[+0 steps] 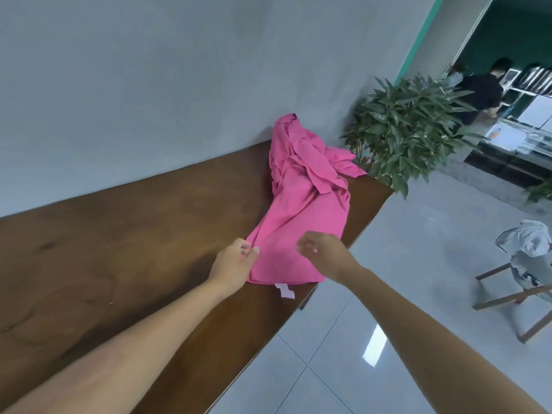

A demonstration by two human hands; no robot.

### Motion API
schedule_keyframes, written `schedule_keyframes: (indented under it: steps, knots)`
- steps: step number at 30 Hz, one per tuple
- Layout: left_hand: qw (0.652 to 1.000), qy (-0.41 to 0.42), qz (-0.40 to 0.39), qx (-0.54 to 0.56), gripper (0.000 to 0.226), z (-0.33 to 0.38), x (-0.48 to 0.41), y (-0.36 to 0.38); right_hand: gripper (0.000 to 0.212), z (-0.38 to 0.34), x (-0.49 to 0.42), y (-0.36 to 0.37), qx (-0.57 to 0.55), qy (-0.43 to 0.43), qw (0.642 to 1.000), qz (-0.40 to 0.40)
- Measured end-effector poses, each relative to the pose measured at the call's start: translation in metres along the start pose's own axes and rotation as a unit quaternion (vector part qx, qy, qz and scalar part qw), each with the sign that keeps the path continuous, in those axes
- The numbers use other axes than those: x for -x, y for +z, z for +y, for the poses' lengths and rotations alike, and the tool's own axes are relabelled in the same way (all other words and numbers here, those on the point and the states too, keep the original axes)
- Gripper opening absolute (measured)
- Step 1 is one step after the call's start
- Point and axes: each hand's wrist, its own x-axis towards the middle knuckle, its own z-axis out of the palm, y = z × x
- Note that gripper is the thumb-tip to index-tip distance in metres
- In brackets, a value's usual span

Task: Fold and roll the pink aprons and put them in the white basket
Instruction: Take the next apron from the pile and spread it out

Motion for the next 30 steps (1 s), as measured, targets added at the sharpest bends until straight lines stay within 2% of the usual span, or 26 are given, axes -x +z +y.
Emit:
schedule_keyframes:
  steps: [2, 5, 7, 10, 13, 17, 20, 23, 28, 30]
  knots:
    - [0.998, -0.029, 0.015, -0.049, 0.037, 0.001, -0.016, 0.010, 0.027, 0.019, -0.002, 0.008, 0.006, 0.016, 0.999, -0.038]
    - [0.990, -0.076, 0.057, -0.104, 0.031, -0.004, -0.035, 0.020, 0.067, 0.035, -0.003, 0.024, 0.039, 0.014, 0.995, -0.095]
    - [0.984, -0.098, 0.084, -0.123, 0.025, -0.005, -0.043, 0.026, 0.059, 0.045, -0.005, 0.036, 0.050, -0.027, 0.994, -0.097]
    - [0.977, -0.138, 0.088, -0.140, 0.016, -0.002, -0.049, 0.032, 0.038, 0.055, -0.009, 0.053, 0.055, -0.113, 0.991, -0.040]
    - [0.973, -0.147, 0.075, -0.163, 0.018, -0.003, -0.047, 0.034, 0.013, 0.063, -0.015, 0.072, 0.053, -0.175, 0.983, 0.011]
    - [0.972, -0.150, 0.079, -0.162, 0.019, -0.005, -0.042, 0.033, 0.016, 0.071, -0.018, 0.090, 0.101, -0.216, 0.970, 0.051]
    - [0.976, -0.150, 0.095, -0.125, 0.023, -0.008, -0.039, 0.030, 0.019, 0.074, -0.014, 0.096, 0.137, -0.208, 0.966, 0.062]
    - [0.979, -0.155, 0.117, -0.069, 0.025, -0.010, -0.034, 0.023, 0.019, 0.069, -0.009, 0.094, 0.125, -0.178, 0.975, 0.050]
    - [0.981, -0.139, 0.130, -0.032, 0.025, -0.002, -0.019, 0.016, 0.020, 0.055, 0.000, 0.081, 0.130, -0.141, 0.981, -0.030]
    - [0.983, -0.125, 0.131, -0.019, 0.025, -0.002, -0.013, 0.012, 0.021, 0.048, 0.010, 0.079, 0.127, -0.126, 0.983, -0.031]
